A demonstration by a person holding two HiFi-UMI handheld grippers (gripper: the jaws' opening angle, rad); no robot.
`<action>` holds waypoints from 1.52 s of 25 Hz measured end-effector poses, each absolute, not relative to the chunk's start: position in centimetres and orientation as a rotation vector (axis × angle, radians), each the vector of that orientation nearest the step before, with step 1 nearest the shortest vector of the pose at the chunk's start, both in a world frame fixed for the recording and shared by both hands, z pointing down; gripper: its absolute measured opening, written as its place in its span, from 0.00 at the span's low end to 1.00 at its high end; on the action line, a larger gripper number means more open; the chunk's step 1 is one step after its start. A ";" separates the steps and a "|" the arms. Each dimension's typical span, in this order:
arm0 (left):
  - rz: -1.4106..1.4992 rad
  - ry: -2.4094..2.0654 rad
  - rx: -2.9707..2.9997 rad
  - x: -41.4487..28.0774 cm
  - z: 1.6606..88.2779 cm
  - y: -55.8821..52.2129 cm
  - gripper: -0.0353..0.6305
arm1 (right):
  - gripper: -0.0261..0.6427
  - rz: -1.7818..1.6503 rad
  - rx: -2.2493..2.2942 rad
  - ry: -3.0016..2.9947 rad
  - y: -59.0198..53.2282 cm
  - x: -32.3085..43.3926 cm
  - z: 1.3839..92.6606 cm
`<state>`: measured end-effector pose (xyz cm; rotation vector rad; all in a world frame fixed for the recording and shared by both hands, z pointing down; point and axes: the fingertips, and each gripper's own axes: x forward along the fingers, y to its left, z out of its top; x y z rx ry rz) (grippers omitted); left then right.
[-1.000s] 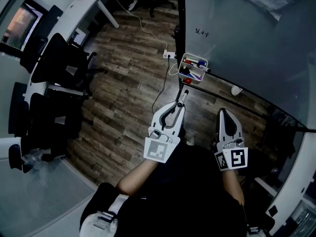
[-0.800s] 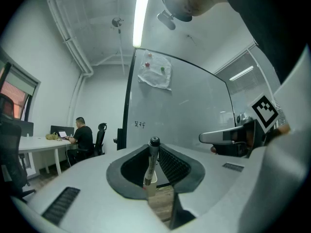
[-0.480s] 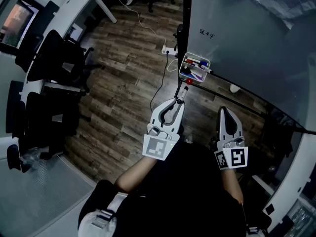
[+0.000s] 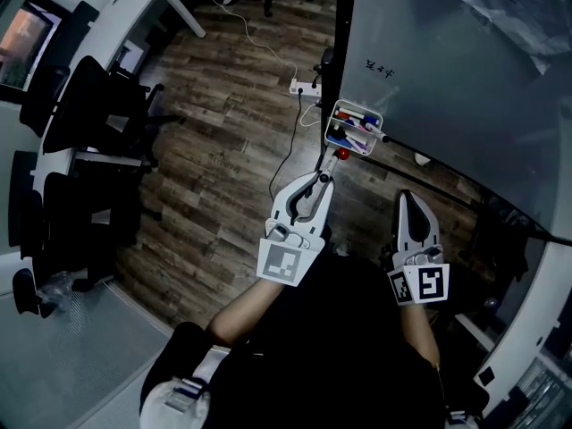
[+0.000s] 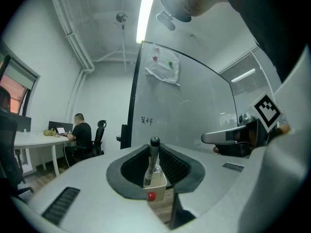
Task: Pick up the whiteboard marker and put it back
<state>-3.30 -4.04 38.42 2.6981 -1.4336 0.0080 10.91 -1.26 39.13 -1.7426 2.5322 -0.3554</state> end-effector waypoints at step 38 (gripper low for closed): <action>0.075 -1.364 2.663 -3.8 42.5 -10.7 0.17 | 0.06 -0.470 -1.824 2.522 -6.6 10.3 41.9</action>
